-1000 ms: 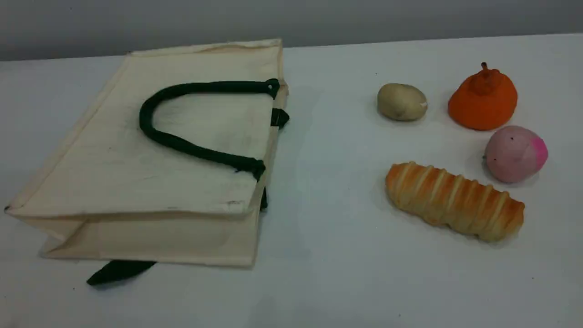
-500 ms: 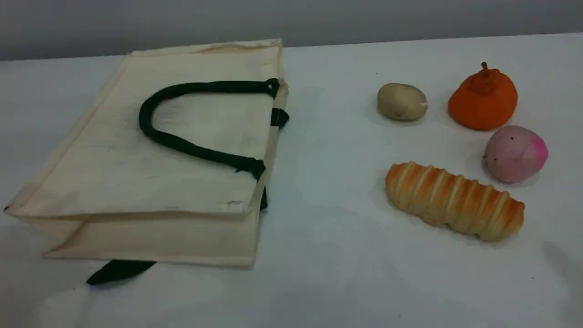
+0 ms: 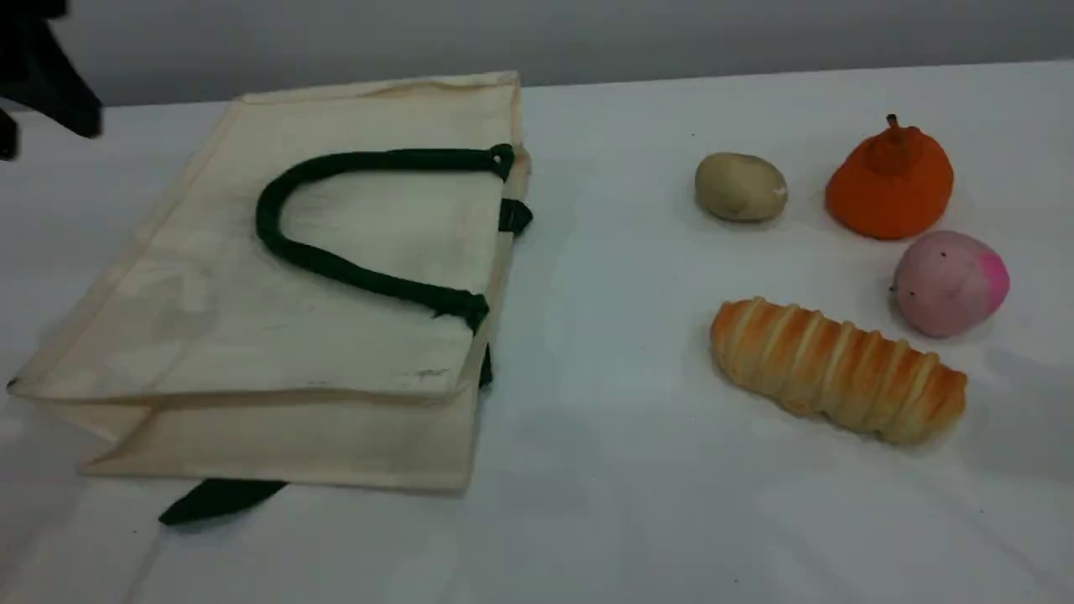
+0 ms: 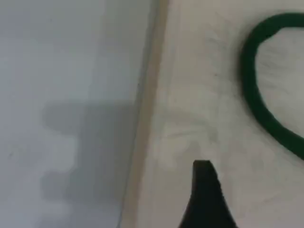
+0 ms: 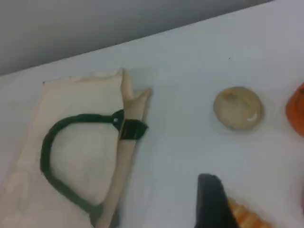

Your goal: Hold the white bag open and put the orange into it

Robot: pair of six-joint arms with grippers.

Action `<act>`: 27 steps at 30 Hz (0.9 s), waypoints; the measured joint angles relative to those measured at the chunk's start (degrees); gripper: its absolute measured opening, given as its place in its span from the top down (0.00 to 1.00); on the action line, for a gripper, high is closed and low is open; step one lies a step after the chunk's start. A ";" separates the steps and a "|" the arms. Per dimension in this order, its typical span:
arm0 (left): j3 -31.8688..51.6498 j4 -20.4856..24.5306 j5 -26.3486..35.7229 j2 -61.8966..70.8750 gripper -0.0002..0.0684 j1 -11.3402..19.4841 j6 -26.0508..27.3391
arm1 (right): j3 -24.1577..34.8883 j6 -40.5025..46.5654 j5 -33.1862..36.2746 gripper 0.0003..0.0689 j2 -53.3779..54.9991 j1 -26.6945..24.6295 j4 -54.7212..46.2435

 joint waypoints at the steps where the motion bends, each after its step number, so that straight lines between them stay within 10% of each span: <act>1: -0.86 0.00 0.07 1.52 0.39 0.00 0.00 | -0.76 -0.49 0.06 0.43 1.08 0.00 0.00; 27: -16.55 -0.11 1.20 25.26 0.39 -5.48 -1.72 | -3.61 -6.82 0.02 0.43 9.48 0.05 4.32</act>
